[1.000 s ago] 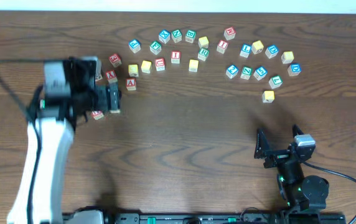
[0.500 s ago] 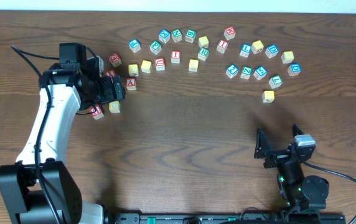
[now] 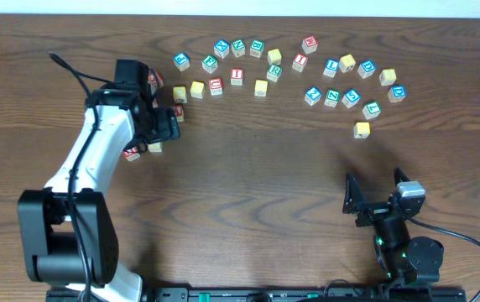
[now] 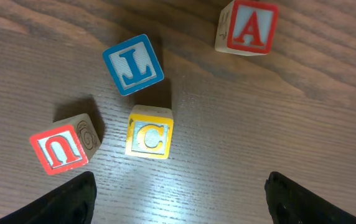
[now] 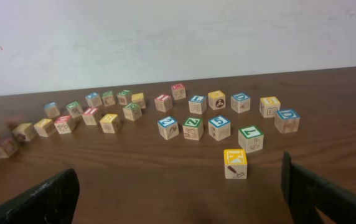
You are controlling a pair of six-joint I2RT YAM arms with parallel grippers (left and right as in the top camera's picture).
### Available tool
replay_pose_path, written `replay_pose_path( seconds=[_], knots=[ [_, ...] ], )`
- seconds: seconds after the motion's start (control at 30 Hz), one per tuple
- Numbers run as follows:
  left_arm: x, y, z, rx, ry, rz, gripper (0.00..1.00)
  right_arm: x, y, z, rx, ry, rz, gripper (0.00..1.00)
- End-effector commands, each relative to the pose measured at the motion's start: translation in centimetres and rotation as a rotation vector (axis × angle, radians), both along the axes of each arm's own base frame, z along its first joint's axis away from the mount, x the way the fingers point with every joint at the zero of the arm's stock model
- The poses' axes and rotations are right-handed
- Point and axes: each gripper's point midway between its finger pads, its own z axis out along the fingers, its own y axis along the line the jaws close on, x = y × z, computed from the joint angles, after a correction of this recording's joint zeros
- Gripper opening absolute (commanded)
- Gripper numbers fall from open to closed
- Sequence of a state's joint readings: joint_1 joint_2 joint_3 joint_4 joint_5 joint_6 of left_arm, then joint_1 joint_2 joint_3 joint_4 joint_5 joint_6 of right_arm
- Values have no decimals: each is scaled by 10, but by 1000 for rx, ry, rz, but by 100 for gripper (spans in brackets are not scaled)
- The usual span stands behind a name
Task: Spell out CORL
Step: 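Reach the left gripper over the yellow C block near the left blocks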
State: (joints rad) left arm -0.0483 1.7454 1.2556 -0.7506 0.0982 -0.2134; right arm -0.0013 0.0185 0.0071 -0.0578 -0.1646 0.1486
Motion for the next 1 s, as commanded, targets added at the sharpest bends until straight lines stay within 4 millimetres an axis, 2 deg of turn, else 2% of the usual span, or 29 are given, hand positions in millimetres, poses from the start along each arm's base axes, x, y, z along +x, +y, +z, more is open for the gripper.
replay_pose_path(
  seconds=[0.0,0.13,0.3,0.37,0.6,0.77,0.97],
  knots=[
    [4,7,-3,29,1,38,86,0,-1,-1,7,3,-2,99],
    [5,7,-3,32,-6,38,86,1,-9,5,6,-22,-52,99],
    [6,15,-2,77,-11,50,86,-2,10,8,24,-30,62,99],
    [8,15,-2,78,-20,51,86,-2,12,8,21,-27,74,99],
    [13,15,0,77,-39,52,86,5,12,47,-117,-21,82,99],
    [11,15,-1,77,-30,51,86,29,12,74,-149,91,97,99],
    [5,16,9,83,-22,43,86,74,18,99,-144,307,153,99]
  ],
)
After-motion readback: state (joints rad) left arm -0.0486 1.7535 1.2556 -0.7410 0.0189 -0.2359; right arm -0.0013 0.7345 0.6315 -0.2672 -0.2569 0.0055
